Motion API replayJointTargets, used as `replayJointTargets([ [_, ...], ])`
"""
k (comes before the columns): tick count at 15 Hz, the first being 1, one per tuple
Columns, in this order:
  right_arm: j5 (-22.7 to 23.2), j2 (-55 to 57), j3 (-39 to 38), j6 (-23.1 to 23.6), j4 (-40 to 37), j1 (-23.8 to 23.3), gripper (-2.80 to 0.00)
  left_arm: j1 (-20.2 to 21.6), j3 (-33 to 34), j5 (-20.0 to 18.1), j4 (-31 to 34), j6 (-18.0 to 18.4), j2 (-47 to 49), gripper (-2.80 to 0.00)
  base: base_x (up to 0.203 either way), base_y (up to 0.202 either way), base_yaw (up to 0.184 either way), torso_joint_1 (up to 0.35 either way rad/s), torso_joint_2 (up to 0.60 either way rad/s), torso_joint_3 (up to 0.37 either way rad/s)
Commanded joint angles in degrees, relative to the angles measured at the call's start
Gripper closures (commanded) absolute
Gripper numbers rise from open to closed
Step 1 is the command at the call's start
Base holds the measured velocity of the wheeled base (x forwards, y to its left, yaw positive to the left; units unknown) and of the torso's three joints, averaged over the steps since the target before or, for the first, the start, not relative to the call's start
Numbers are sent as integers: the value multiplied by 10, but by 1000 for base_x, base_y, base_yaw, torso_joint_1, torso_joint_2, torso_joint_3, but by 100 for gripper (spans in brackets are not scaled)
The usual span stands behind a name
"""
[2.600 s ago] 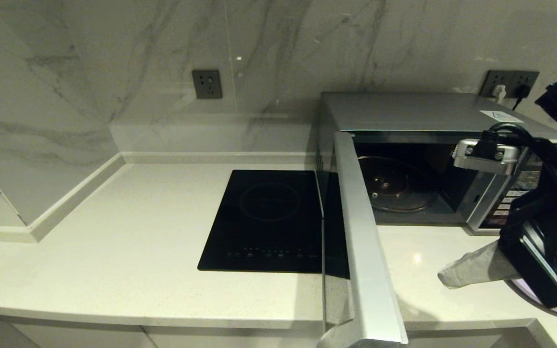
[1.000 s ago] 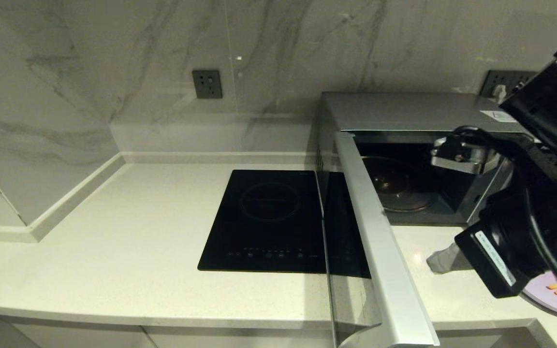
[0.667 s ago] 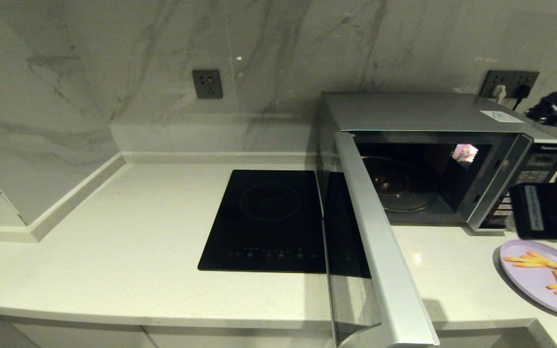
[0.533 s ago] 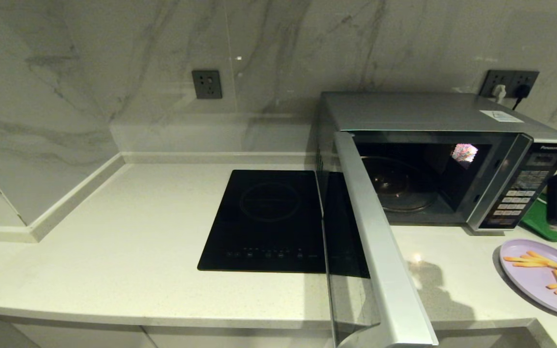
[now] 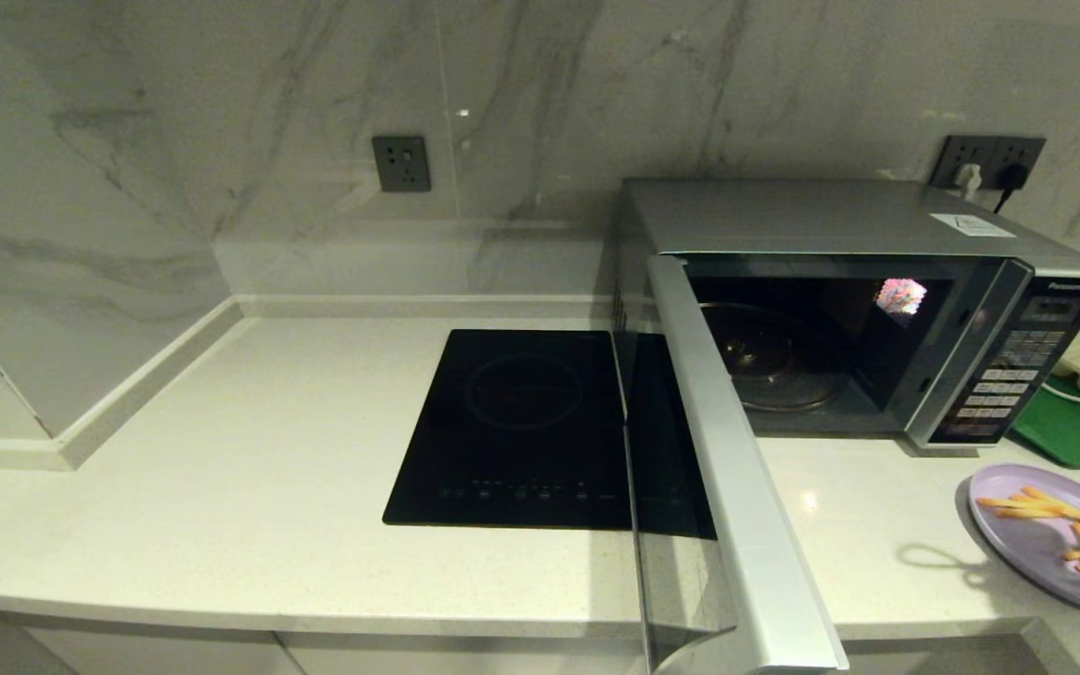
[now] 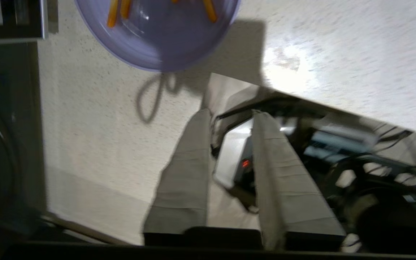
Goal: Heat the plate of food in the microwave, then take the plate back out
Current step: Put the plate in the microwave oven
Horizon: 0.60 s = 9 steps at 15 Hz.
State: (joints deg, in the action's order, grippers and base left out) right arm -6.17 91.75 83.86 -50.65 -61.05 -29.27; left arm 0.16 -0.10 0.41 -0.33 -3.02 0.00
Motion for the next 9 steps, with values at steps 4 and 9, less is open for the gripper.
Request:
replayJointTargets([
  [4,68,112,-50,-38,75,-52,-280,0,0,0,0,-1,0,0,0,0,0,0,0,0],
  [9,67,143,-85,-37,129,-53,-280,0,0,0,0,-1,0,0,0,0,0,0,0,0],
])
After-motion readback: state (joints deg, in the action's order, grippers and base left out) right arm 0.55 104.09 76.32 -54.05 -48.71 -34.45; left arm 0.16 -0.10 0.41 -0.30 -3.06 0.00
